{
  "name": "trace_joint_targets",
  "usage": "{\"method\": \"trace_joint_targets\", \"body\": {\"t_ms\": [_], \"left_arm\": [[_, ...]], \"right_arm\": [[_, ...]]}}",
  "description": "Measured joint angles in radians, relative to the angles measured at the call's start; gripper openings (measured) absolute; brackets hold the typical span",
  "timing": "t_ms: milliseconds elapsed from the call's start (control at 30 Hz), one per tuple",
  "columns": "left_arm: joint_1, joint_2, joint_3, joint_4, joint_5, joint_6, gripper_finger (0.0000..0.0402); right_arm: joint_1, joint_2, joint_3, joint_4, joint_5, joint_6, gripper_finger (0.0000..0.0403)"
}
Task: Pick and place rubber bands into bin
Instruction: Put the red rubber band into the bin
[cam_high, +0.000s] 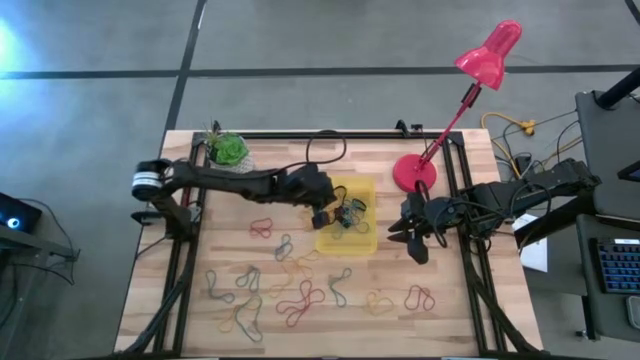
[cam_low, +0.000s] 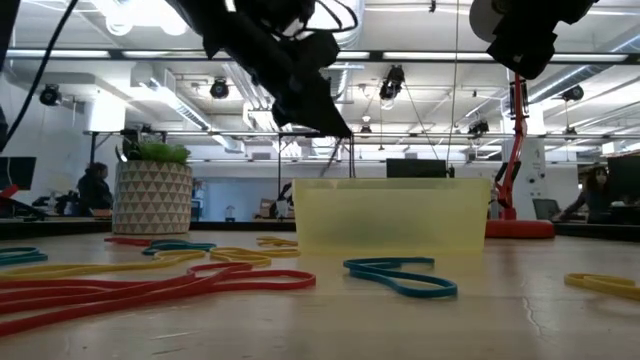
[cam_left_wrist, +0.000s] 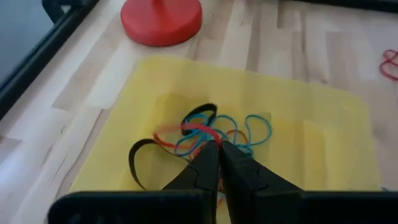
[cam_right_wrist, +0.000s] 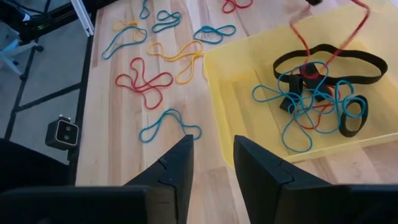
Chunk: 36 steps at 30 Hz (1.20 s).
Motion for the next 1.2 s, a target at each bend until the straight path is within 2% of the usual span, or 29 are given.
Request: {"method": "trace_joint_targets", "body": {"t_ms": [133, 233, 533, 667, 800, 1200], "left_arm": [[0.019, 0.019, 0.0, 0.001, 0.007, -0.011, 0.0], [0.032, 0.021, 0.0, -0.001, 0.064, -0.011, 0.0007], [0.038, 0.014, 0.005, -0.001, 0.095, -0.01, 0.0075], [0.038, -0.01, 0.011, -0.001, 0.221, -0.009, 0.0085], [0.028, -0.06, 0.01, -0.026, 0.292, -0.009, 0.0086], [-0.01, -0.225, 0.009, -0.197, 0.291, -0.003, 0.0086]], "right_arm": [[0.0, 0.0, -0.002, 0.001, 0.0, 0.002, 0.0099], [0.0, 0.0, -0.002, 0.0, 0.0, 0.006, 0.0096], [0.0, 0.0, -0.011, -0.002, -0.005, 0.02, 0.0102], [0.014, 0.0, -0.028, -0.007, -0.091, 0.067, 0.0101], [0.085, 0.0, -0.069, -0.01, -0.139, 0.141, 0.0093], [0.36, 0.0, -0.208, -0.01, -0.134, 0.492, 0.0084]]}}
